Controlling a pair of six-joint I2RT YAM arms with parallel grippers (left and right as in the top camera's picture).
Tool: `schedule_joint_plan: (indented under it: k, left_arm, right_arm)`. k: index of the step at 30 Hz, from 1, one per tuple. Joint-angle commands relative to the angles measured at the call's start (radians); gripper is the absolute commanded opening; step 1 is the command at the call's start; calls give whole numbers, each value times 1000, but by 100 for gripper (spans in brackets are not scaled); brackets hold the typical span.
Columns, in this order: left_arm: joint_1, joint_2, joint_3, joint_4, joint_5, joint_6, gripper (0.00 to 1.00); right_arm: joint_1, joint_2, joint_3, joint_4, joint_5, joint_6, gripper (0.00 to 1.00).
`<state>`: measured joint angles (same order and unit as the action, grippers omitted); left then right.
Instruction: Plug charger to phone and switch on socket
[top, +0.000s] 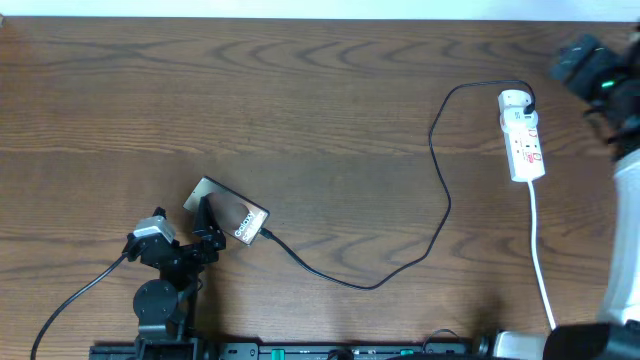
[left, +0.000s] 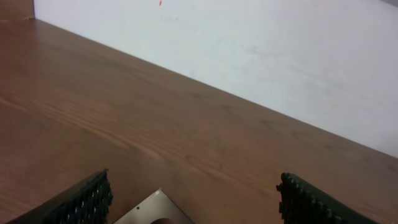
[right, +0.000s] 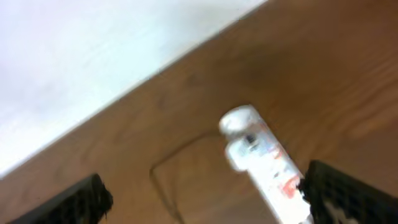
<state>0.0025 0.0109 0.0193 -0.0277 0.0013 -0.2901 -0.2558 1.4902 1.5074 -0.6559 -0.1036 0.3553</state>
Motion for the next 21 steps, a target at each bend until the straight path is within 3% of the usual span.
schedule_joint_plan:
  k: [1,6,9,18,21]
  left_arm:
    - [-3,-6,-14,-47,-20,9,84]
    - [-3,-6,-14,-47,-20,9,84]
    - [-3,-6,-14,-47,-20,9,84]
    - [-3,-6,-14,-47,-20,9,84]
    - [-3,-6,-14,-47,-20,9,84]
  right_arm:
    - [82,-163,-273,243,1,-23,99]
    - [145,-380,-701,666,1,-84,99]
    - [153,-512,-913,808,0,-83,99]
    - [152,-982,-1481,1101,37,-84,99]
    - [151,-1077,-1502,981,49,-84,99]
